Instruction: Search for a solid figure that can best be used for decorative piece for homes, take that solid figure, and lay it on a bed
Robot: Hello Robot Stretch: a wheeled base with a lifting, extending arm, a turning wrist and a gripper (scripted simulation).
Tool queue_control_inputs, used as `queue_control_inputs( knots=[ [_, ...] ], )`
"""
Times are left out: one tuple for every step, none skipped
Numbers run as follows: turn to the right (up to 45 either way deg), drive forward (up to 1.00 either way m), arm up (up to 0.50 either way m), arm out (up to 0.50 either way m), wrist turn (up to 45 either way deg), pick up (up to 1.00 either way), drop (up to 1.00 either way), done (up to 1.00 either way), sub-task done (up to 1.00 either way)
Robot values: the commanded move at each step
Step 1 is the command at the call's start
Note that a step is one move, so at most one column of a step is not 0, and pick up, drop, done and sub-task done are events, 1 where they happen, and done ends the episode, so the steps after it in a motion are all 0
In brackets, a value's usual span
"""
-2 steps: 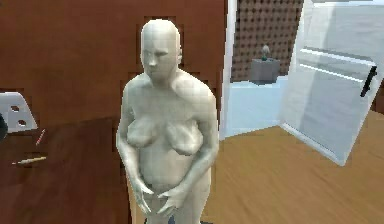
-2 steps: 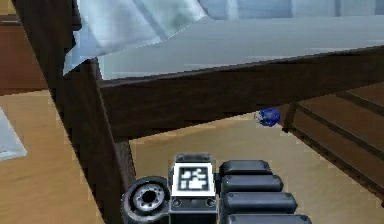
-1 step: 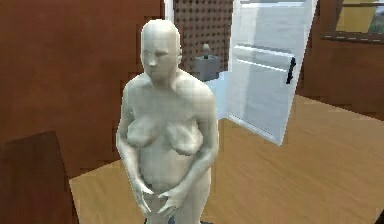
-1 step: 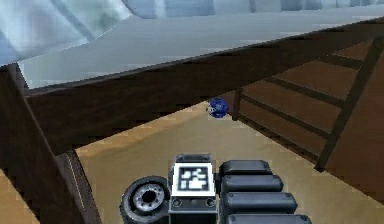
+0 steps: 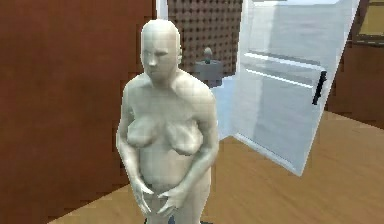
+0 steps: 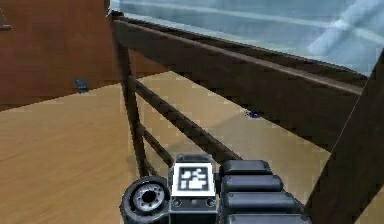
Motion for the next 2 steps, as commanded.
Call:
queue_control_inputs(
  knots=[
    [6.0,0.00,0.00,0.00,0.0,0.00,0.00,0.00,0.00],
    [0.0,1.00,0.00,0.00,0.0,0.00,0.00,0.00,0.00]
  ],
)
